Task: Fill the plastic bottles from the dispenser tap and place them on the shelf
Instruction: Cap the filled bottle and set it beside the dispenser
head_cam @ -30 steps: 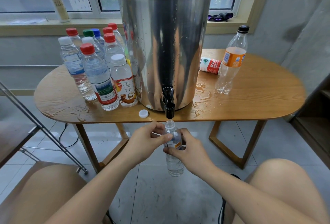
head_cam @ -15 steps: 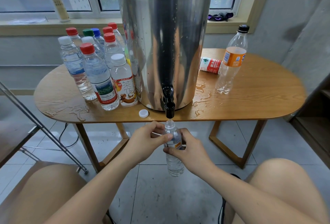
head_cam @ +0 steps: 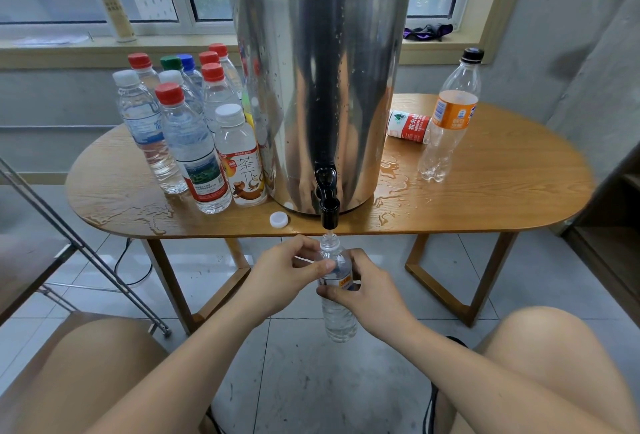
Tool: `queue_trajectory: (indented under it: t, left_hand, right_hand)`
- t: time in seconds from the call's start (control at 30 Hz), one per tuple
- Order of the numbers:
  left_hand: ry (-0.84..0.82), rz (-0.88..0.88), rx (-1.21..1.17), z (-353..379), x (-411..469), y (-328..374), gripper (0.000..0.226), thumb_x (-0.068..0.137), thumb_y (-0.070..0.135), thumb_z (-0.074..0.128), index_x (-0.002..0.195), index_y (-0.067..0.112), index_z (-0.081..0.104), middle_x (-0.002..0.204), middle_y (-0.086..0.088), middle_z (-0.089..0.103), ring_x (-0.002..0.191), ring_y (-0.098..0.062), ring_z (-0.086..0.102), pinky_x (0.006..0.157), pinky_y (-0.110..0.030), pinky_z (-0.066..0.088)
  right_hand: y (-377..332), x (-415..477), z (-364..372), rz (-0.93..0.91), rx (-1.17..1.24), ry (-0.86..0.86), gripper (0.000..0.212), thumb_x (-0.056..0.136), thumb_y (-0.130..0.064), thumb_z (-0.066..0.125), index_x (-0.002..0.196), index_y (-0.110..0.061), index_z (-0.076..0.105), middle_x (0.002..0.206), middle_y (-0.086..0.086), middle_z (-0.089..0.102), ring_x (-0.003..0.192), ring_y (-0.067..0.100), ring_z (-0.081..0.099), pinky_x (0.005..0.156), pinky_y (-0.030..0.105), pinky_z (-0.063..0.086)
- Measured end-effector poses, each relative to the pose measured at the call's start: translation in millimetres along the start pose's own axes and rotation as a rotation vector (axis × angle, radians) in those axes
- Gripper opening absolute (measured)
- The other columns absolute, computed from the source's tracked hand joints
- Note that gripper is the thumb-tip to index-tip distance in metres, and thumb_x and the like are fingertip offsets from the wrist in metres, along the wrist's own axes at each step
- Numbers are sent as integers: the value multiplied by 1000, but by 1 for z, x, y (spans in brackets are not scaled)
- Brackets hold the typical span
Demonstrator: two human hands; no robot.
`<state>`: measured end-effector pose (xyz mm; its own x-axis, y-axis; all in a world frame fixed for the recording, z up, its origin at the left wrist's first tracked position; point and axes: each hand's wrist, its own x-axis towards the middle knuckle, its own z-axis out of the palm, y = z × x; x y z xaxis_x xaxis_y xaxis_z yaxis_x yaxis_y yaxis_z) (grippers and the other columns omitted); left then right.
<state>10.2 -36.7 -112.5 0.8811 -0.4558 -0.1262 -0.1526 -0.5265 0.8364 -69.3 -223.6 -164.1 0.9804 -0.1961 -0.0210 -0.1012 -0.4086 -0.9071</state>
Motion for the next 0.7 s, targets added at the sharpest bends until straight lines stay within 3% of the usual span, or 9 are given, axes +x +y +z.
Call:
queue_trajectory:
  t: [0.7]
  left_hand:
    - [-3, 2, 15, 0, -1, 0, 39, 95, 53, 79, 129, 36, 69, 115, 19, 74, 105, -2, 72, 95, -35, 64]
  right_hand:
    - [-1, 0, 0, 10, -6, -2, 54, 80, -46, 93, 121, -39, 58, 112, -17, 74, 100, -1, 71, 91, 31, 62]
